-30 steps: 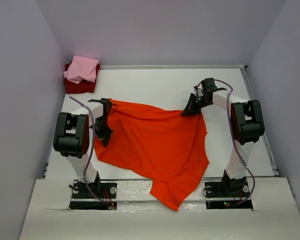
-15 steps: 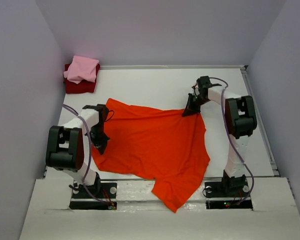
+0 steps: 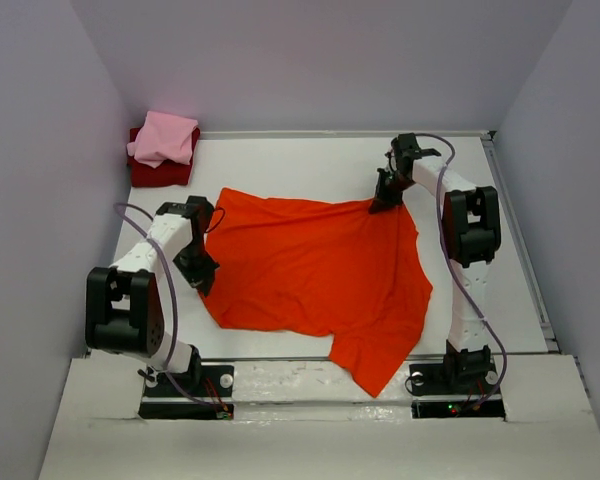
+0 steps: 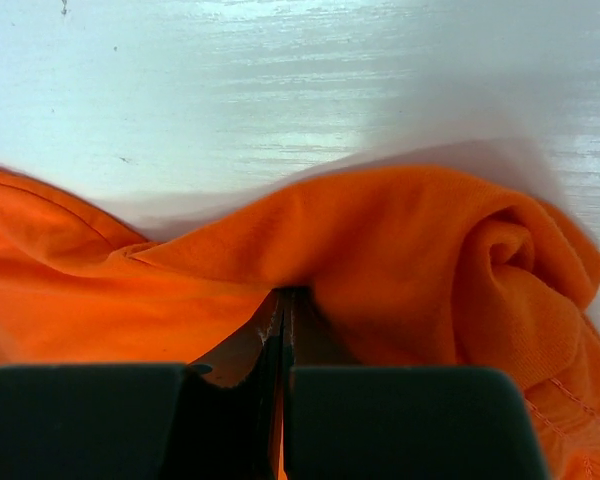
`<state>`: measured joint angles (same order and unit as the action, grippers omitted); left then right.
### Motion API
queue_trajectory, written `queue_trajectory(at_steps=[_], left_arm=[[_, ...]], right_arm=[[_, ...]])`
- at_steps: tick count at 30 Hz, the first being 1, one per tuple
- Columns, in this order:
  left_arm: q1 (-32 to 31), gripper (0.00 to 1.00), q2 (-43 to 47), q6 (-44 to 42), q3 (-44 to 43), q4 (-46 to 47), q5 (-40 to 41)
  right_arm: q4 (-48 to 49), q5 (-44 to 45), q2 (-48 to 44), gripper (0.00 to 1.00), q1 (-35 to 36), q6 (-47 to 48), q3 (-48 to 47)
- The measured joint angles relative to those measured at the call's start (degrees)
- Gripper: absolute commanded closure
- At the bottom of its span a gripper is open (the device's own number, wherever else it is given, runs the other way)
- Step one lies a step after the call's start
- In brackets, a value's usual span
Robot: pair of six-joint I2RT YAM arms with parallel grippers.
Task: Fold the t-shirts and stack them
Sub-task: Flatten out the tshirt
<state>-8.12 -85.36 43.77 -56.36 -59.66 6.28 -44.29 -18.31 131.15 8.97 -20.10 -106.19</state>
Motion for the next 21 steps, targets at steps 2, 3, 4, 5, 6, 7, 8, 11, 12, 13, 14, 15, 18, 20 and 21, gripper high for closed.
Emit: queue_trajectory(at_steps=[2, 3, 4, 5, 6, 7, 8, 11, 12, 13, 14, 15, 18, 20, 21], left_arm=[[0.0, 1.0, -0.02, -0.2, -2.95, 1.07, -1.44], [0.26, 1.0, -0.52, -0.24, -5.73, 1.7, -2.19], [0.39, 1.0, -1.42, -0.46, -8.68, 2.99, -2.78], [0.55, 1.0, -2.97, -0.7, -12.33, 4.02, -2.99], [0.72, 1.0, -4.76, -0.92, -16.0, 5.77, -3.04], [0.94, 1.0, -6.16, -1.22, -18.64, 7.04, -3.08], [1.31, 1.0, -8.5, -1.66, -22.75, 8.46, -3.23], [2.62, 1.0, -14.53, -3.32, -32.09, 13.88, -4.83], [3.26, 1.0, -16.96, -3.98, -34.84, 16.0, -5.86], [3.89, 1.0, -19.02, -4.79, -36.98, 18.58, -7.63], [4.42, 1.0, -20.26, -5.27, -38.07, 20.0, -8.74], [5.22, 1.0, -22.1, -5.92, -39.26, 22.36, -10.69], [7.56, 0.9, -25.81, -7.5, -40.22, 27.34, -15.45], [9.73, 0.76, -28.41, -8.13, -40.22, 30.29, -20.02], [11.04, 0.5, -29.9, -8.5, -40.22, 31.61, -22.18]], right_arm=[[-0.2, -0.11, -0.13, 1.0, 0.0, 0.0, 0.35], [-0.2, -0.17, -0.37, 1.0, 0.0, 0.02, 0.87], [-0.17, -0.15, -0.68, 1.0, 0.0, 0.02, 1.36], [0.44, -0.2, -1.46, 1.0, 0.0, 0.11, 2.91], [0.44, -0.26, -2.14, 1.0, 0.0, 0.24, 3.93], [0.15, -0.35, -2.71, 1.0, 0.0, 0.44, 5.29], [0.2, -0.52, -3.89, 1.0, 0.0, 0.57, 6.58], [0.15, -0.92, -5.11, 1.0, 0.0, 0.94, 8.44], [0.13, -1.03, -5.16, 1.0, 0.0, 0.96, 8.52], [0.15, -1.25, -5.16, 1.0, 0.0, 1.07, 8.52], [0.17, -1.6, -5.16, 1.0, 0.0, 1.09, 8.52], [0.15, -1.73, -5.16, 1.0, 0.0, 1.11, 8.52], [0.13, -2.58, -5.16, 1.0, 0.0, 1.11, 8.5], [0.09, -2.95, -5.16, 1.0, 0.0, 1.11, 8.41], [0.07, -3.28, -5.16, 1.0, 0.0, 1.11, 8.28]])
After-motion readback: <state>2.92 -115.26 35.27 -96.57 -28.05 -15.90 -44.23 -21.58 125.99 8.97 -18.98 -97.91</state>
